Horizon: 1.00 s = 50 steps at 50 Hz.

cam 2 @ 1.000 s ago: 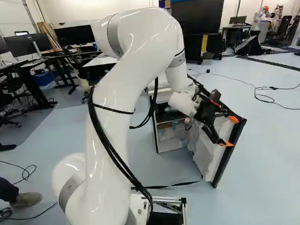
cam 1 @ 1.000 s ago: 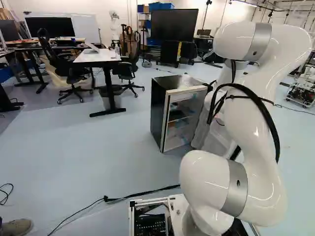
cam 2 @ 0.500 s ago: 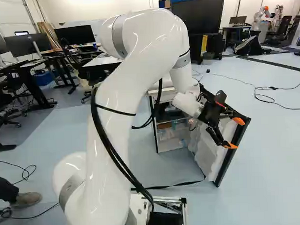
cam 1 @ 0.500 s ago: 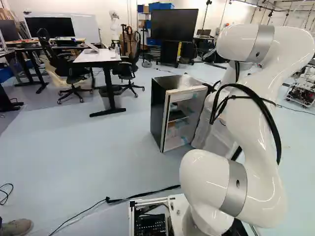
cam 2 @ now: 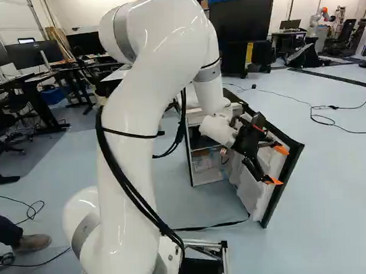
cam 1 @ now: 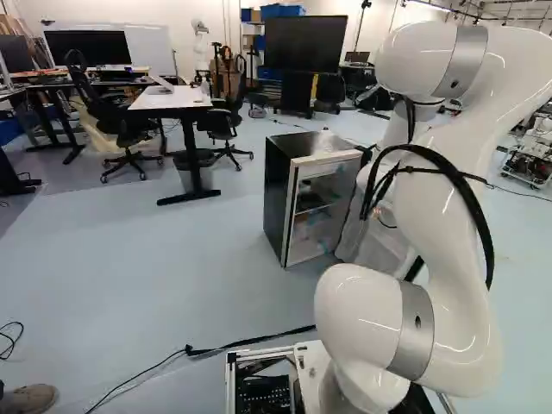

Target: Open the fridge door

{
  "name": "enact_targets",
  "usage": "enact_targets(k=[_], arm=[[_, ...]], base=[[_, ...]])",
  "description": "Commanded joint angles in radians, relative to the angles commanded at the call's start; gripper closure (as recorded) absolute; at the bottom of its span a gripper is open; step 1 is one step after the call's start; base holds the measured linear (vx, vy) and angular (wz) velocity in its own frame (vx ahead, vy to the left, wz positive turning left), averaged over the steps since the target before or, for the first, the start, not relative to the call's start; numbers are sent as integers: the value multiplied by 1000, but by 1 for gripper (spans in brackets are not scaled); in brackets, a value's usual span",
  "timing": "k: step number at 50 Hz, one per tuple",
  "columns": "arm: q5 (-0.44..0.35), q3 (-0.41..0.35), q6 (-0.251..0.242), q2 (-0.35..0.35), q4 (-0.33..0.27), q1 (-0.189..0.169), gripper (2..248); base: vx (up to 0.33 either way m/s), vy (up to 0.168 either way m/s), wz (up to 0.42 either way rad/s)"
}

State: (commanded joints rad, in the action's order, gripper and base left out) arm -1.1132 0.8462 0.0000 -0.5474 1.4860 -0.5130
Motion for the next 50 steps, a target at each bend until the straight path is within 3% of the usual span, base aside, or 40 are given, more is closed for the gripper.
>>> enact_targets(k=[50], arm=[[0, -282, 0, 187, -428, 158, 3]], base=[[0, 0, 0]])
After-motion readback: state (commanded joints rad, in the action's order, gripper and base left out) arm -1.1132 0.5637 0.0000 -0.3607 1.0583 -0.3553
